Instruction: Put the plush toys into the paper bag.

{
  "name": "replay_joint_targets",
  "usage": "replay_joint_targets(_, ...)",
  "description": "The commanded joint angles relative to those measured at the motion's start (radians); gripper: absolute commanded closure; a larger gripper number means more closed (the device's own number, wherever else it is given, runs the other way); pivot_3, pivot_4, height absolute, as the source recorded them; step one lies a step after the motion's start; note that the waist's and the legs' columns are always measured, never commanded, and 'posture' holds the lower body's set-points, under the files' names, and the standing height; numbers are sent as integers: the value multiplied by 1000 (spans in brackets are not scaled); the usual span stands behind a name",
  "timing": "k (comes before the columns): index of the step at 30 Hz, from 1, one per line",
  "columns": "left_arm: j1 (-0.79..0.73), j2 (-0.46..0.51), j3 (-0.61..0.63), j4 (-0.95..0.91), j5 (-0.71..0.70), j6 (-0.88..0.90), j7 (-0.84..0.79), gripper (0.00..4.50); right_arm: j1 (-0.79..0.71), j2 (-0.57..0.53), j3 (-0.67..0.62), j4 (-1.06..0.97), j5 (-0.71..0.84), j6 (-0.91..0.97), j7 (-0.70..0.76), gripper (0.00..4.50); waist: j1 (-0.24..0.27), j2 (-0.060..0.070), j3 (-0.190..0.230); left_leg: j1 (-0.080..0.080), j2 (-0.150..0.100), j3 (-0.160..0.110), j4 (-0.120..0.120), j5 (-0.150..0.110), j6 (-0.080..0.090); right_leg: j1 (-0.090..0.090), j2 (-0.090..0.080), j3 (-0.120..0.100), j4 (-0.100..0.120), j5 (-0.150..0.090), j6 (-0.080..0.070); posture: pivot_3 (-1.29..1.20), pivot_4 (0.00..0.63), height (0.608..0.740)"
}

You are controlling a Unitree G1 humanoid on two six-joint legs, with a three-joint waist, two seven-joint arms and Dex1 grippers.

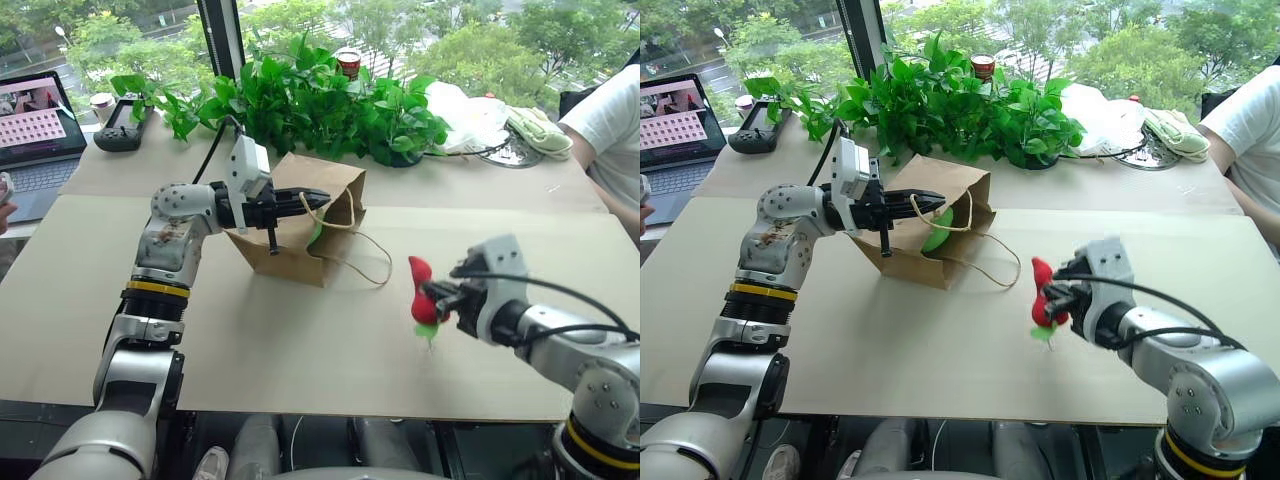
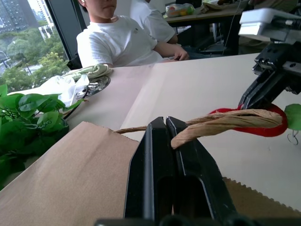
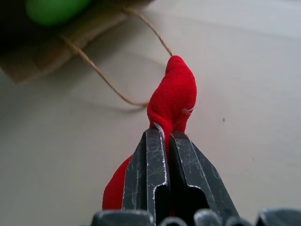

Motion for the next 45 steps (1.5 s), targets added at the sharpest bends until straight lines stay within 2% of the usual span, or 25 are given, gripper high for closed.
replay_joint_targets(1,-30,5,10,-9,-6,-11,-1,4500,-115,100,-7,47,-15,7,-71,4466,0,0,0,0,0,0,0,0,0,0,0,0,0,0,0,0,150,740)
replay_joint_targets(6,-34,0,7,-6,-5,-13,-1,4500,-223,252,72,171,-116,-14,-173,4466,2,0,0,-2,0,0,0,0,0,-1,0,0,1,0,0,0,150,740)
replay_joint_targets(12,-38,-1,6,-3,-5,-13,-1,4500,-277,352,157,284,-185,-107,-215,4466,2,1,0,-3,-1,0,0,0,0,-2,-1,0,0,0,0,0,150,740)
replay_joint_targets(22,-34,-5,1,-7,-5,-12,-3,4500,-402,459,284,561,-291,-306,-244,4466,-6,1,0,-2,-1,0,0,0,0,-2,-1,0,1,0,0,0,150,740)
replay_joint_targets(28,-36,-9,-1,-4,-4,-13,-3,4500,-486,533,292,683,-319,-399,-280,4466,-11,1,0,-3,-1,0,-1,0,0,-2,-1,-1,1,0,0,0,150,740)
replay_joint_targets(35,-45,-13,-2,7,-1,-19,-1,4500,-467,537,355,740,-326,-438,-279,4466,-23,1,0,-3,0,0,-1,0,0,-3,-1,-1,1,0,0,0,150,740)
replay_joint_targets(37,-49,-12,0,15,0,-22,-2,4500,-462,532,362,739,-324,-437,-279,3770,-24,1,0,-3,0,0,-1,0,0,-3,-1,-1,1,0,0,0,150,740)
replay_joint_targets(38,-50,-11,0,18,1,-24,-3,4500,-458,529,364,735,-322,-434,-277,3620,-25,1,0,-3,0,0,-1,0,0,-3,-1,-1,1,0,0,0,150,740)
replay_joint_targets(41,-54,-11,0,26,3,-28,-4,4500,-449,520,365,713,-304,-412,-263,2494,-26,1,0,-3,0,0,-1,0,0,-3,-1,-1,1,0,0,0,150,740)
replay_joint_targets(42,-54,-11,0,27,4,-29,-4,4500,-447,519,364,706,-297,-404,-257,2240,-26,1,0,-3,0,0,-1,0,0,-3,-1,-1,1,0,0,0,150,740)
replay_joint_targets(44,-54,-10,0,29,5,-31,-3,4500,-438,507,358,685,-289,-387,-248,1399,-26,1,0,-3,0,0,-1,0,0,-3,-1,-1,1,0,0,0,150,740)
replay_joint_targets(45,-53,-10,0,29,5,-33,-3,4500,-431,497,354,667,-286,-375,-244,1160,-25,1,0,-3,0,0,-1,0,0,-3,-1,-1,1,0,0,0,150,740)
